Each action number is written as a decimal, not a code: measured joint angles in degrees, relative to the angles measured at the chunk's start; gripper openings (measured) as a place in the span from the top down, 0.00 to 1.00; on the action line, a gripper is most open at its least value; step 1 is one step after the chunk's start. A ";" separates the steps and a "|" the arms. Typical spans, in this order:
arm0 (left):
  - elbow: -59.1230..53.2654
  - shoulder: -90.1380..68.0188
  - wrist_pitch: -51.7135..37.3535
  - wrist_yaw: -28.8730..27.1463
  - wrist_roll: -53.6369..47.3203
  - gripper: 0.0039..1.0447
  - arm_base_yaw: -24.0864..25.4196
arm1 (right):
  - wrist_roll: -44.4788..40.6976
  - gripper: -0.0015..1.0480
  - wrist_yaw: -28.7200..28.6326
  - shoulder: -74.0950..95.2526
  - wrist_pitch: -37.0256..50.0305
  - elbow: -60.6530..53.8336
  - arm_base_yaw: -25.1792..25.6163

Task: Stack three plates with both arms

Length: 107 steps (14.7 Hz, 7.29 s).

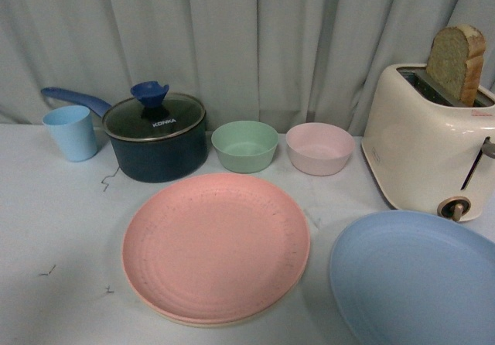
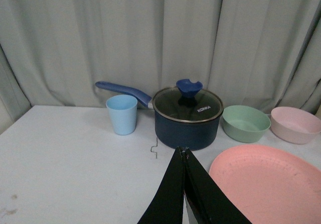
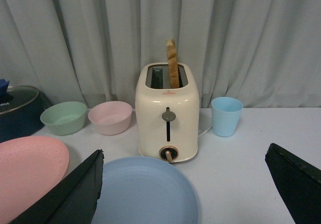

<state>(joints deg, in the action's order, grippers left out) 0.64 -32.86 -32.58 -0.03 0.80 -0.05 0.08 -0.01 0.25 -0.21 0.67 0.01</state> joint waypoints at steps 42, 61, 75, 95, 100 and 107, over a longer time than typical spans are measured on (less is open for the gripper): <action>0.00 32.39 32.79 0.00 -0.15 0.06 0.00 | 4.50 0.06 -0.44 105.90 31.78 28.09 8.85; 0.00 32.39 32.81 0.02 -0.17 0.06 0.00 | 7.80 0.98 -8.39 102.79 29.73 24.46 12.90; 0.00 32.39 32.79 0.02 -0.17 0.06 0.00 | 25.68 0.98 -3.82 89.13 16.13 38.03 -11.17; 0.00 32.39 32.79 0.02 -0.17 0.06 0.00 | 35.08 0.98 7.30 113.74 8.22 58.53 -28.22; 0.00 32.39 32.79 0.02 -0.17 0.06 0.00 | 35.12 0.90 7.28 115.03 9.01 57.70 -28.20; 0.00 32.39 32.79 0.02 -0.17 0.06 0.00 | 36.57 0.15 0.98 103.27 10.12 54.60 -26.10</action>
<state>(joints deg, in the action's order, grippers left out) 0.64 -0.47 0.21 -0.01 0.62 -0.05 36.64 0.97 103.53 9.91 55.27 -26.09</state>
